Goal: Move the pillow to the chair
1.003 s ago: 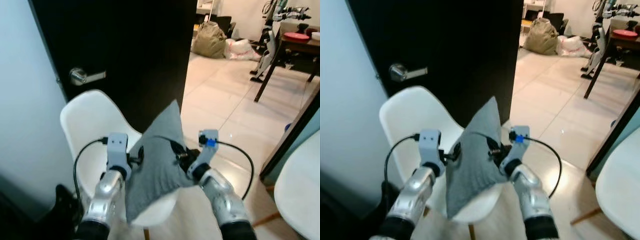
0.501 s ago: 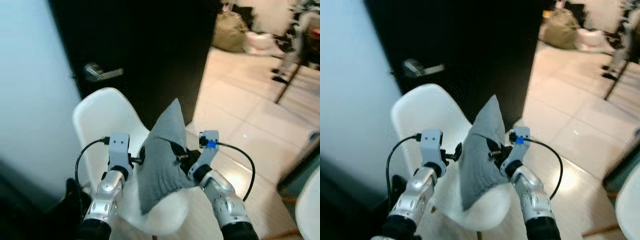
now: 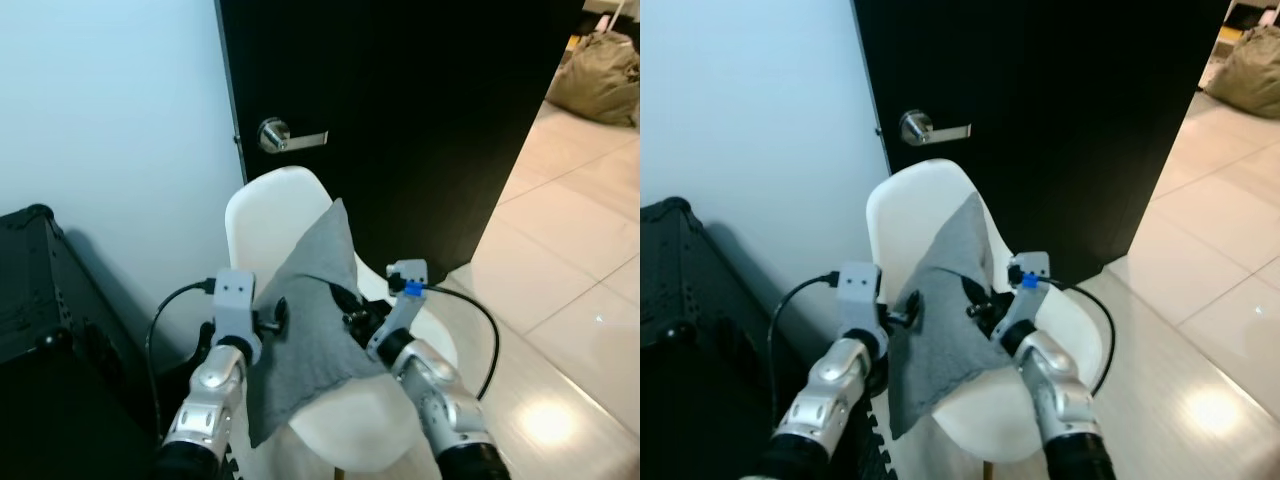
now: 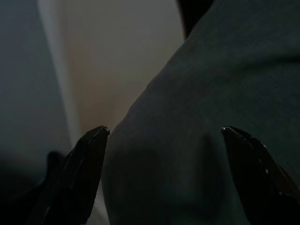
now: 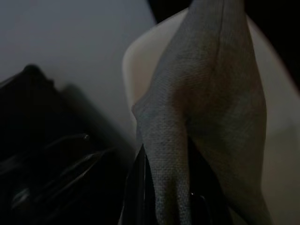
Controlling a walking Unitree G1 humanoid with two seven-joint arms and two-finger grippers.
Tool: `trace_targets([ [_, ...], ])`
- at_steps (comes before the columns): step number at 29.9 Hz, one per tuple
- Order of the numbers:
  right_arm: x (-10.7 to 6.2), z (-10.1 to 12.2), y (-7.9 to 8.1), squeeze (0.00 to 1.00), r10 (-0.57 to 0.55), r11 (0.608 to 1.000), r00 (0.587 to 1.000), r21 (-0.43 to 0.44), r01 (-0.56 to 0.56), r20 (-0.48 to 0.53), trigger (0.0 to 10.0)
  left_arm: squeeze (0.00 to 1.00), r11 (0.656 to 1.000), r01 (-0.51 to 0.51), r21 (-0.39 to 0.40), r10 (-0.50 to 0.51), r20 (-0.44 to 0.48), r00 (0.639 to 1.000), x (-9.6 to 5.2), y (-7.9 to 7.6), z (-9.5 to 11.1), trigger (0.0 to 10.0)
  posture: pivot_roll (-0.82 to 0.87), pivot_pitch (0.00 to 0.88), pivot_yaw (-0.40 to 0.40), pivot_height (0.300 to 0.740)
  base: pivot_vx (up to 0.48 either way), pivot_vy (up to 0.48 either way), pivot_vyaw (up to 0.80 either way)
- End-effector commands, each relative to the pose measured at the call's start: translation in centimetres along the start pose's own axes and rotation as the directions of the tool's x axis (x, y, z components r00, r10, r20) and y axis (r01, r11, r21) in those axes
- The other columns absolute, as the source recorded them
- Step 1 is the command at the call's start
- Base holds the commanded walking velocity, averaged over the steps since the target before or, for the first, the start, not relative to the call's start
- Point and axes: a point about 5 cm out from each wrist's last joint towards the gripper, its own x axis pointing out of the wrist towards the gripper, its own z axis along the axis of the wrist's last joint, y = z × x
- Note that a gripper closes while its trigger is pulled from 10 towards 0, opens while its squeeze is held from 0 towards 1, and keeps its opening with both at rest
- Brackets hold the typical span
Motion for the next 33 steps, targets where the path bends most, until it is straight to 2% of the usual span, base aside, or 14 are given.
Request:
trace_targets([
  [1,0.75,1.24,0.98,0.00,0.036,0.999,0.998,-0.013,-0.035,0.051,10.0,0.00,1.000,-0.014,0.016,0.015,-0.025,1.000,-0.24,0.58,-0.44,10.0,-0.07,0.010,-0.004,0.740,0.000,-0.371,0.00],
  [19,0.67,1.08,1.03,0.00,0.040,0.999,0.998,-0.022,-0.040,0.041,10.0,0.00,1.000,-0.013,0.012,0.013,-0.025,1.000,-0.21,0.51,-0.41,10.0,-0.07,0.013,-0.003,0.740,0.000,-0.372,0.00],
  [24,0.40,1.12,1.23,0.00,0.073,0.997,0.996,-0.043,-0.071,0.041,10.0,0.00,0.998,-0.060,-0.020,0.060,-0.017,0.998,-0.02,0.95,-0.28,10.0,-0.08,0.014,-0.005,0.740,0.000,-0.119,0.00],
  [33,0.20,1.03,1.21,0.00,0.081,0.995,0.996,-0.068,-0.078,0.031,10.0,0.00,0.998,-0.052,-0.021,0.052,-0.018,0.998,-0.03,0.80,-0.32,10.0,-0.08,0.014,-0.006,0.740,0.000,0.000,0.79],
])
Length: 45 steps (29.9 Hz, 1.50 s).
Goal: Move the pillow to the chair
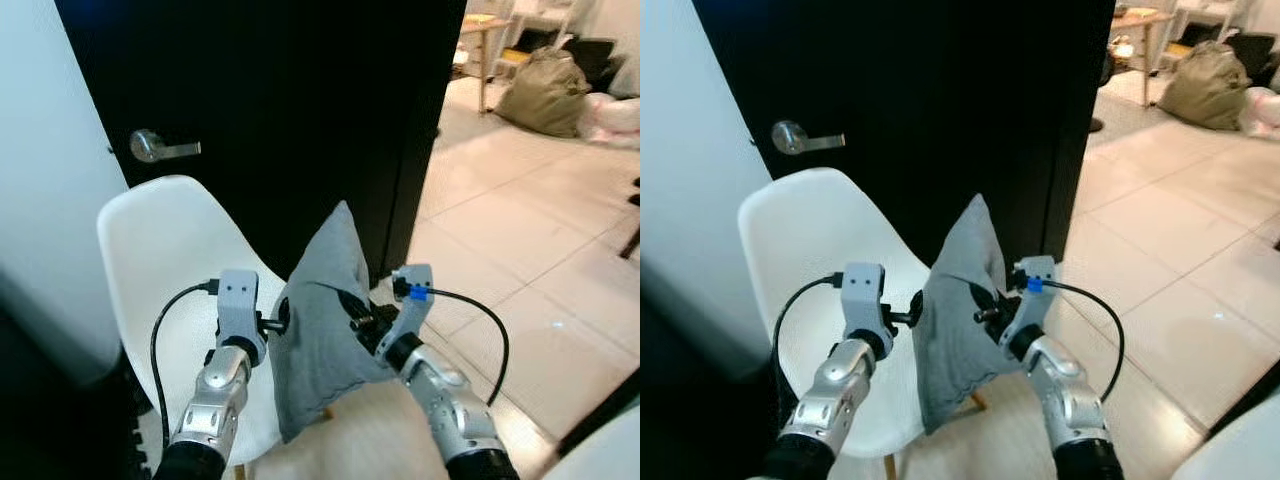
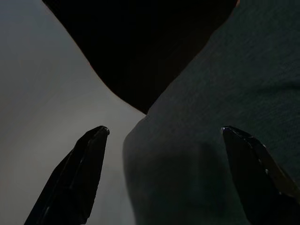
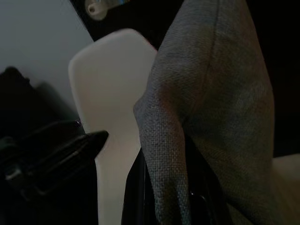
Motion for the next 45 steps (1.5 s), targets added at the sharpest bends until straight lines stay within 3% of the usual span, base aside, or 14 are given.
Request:
trace_targets([
  [1,0.80,1.52,1.43,0.00,0.073,0.997,0.994,-0.029,-0.071,0.076,10.0,0.00,1.000,-0.019,0.002,0.019,-0.022,1.000,-0.30,0.64,-0.63,10.0,-0.08,0.014,-0.006,0.740,0.000,0.000,0.79],
  [19,0.78,1.36,1.31,0.00,0.056,0.998,0.996,-0.040,-0.054,0.063,10.0,0.00,1.000,-0.027,0.000,0.027,-0.037,0.999,-0.26,0.65,-0.83,10.0,-0.08,0.016,-0.006,0.740,0.000,0.000,0.79],
  [32,0.78,1.21,0.80,0.00,0.012,1.000,0.998,-0.030,-0.010,0.056,10.0,0.00,1.000,0.022,0.001,-0.022,-0.005,1.000,-0.25,0.14,-0.35,10.0,-0.08,0.014,-0.005,0.740,0.095,0.000,0.00],
  [39,0.80,1.18,0.89,0.00,0.013,1.000,0.998,-0.029,-0.012,0.056,10.0,0.00,1.000,0.004,-0.018,-0.004,0.005,1.000,-0.25,0.23,-0.26,10.0,-0.08,0.017,-0.006,0.740,0.440,0.000,0.00],
  [45,0.79,1.25,0.87,0.00,0.016,1.000,0.998,-0.027,-0.015,0.059,10.0,0.00,1.000,-0.010,-0.020,0.011,0.013,1.000,-0.19,0.42,-0.10,10.0,-0.08,0.017,-0.006,0.740,0.000,0.000,0.00],
])
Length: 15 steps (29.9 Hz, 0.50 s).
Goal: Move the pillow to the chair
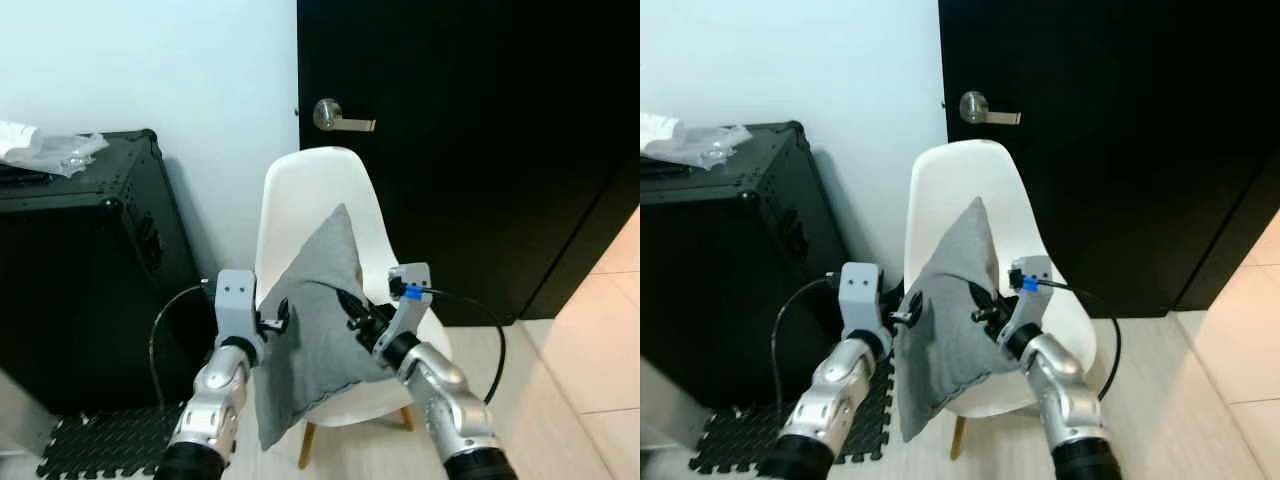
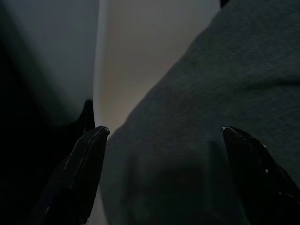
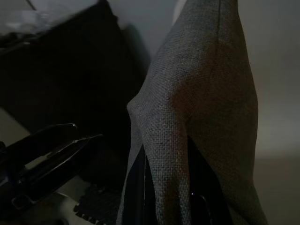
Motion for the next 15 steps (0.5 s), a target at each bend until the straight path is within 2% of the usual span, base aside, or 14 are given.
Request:
trace_targets([
  [1,0.53,1.09,0.80,0.00,0.037,0.999,0.997,-0.005,-0.036,0.063,10.0,0.00,1.000,-0.019,0.003,0.019,0.005,1.000,0.01,0.54,0.11,10.0,-0.08,0.017,-0.006,0.740,0.000,0.000,0.00],
  [13,0.48,1.15,0.81,0.00,0.033,0.999,0.997,-0.001,-0.033,0.068,10.0,0.00,1.000,0.009,0.017,-0.009,0.011,1.000,0.00,0.26,0.15,10.0,-0.09,0.019,-0.003,0.740,0.000,0.000,0.00],
  [15,0.49,1.14,0.82,0.00,0.033,0.999,0.997,0.001,-0.033,0.071,10.0,0.00,1.000,0.012,0.022,-0.012,0.012,1.000,-0.01,0.26,0.18,10.0,-0.09,0.019,-0.003,0.740,0.257,0.000,0.00],
])
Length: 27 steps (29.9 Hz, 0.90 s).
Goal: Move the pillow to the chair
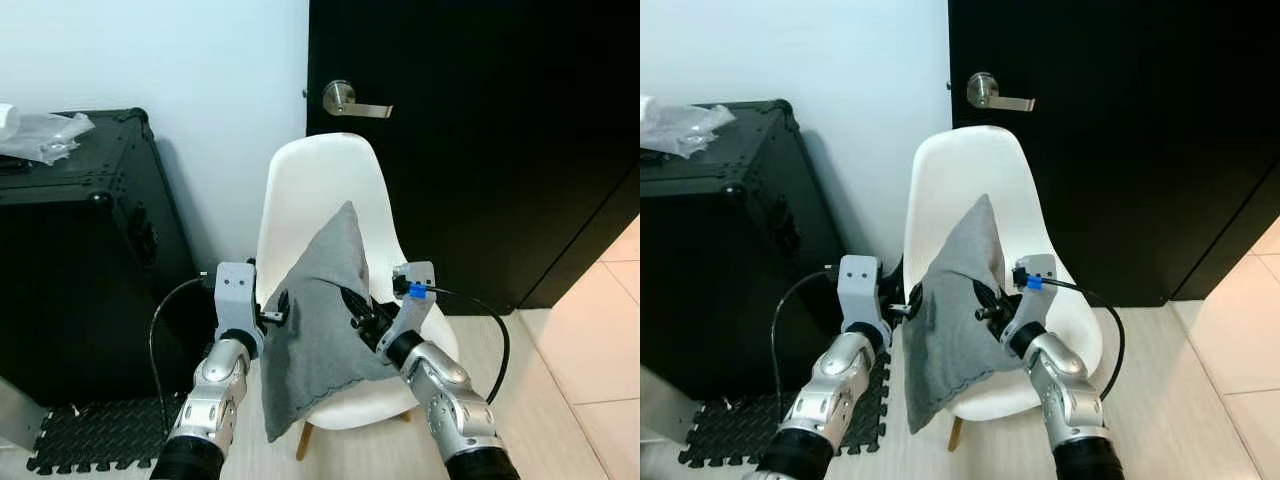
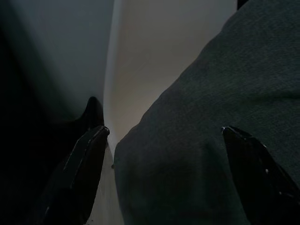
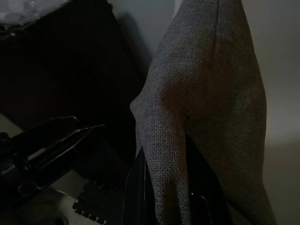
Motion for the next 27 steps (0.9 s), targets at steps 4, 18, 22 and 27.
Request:
trace_targets([
  [4,0.31,1.20,0.49,0.00,0.027,1.000,0.997,-0.005,-0.027,0.070,10.0,0.00,1.000,0.003,0.014,-0.003,-0.006,1.000,-0.28,0.12,-0.36,10.0,-0.08,0.019,-0.004,0.740,0.287,0.000,0.00],
  [18,0.41,1.33,0.58,0.00,0.025,1.000,0.996,0.007,-0.026,0.085,10.0,0.00,1.000,0.014,0.027,-0.014,-0.003,1.000,-0.30,0.13,-0.28,10.0,-0.08,0.019,0.002,0.740,0.344,0.000,0.00],
  [22,0.40,1.37,0.52,0.00,0.020,1.000,0.996,0.011,-0.021,0.089,10.0,0.00,0.999,0.017,0.029,-0.017,-0.004,1.000,-0.29,0.11,-0.29,10.0,-0.08,0.021,0.002,0.740,0.351,0.000,0.00],
  [27,0.42,1.39,0.56,0.00,0.021,1.000,0.995,0.016,-0.022,0.093,10.0,0.00,0.999,0.019,0.032,-0.019,-0.003,1.000,-0.32,0.11,-0.25,10.0,-0.08,0.020,0.003,0.740,0.349,0.000,0.00],
])
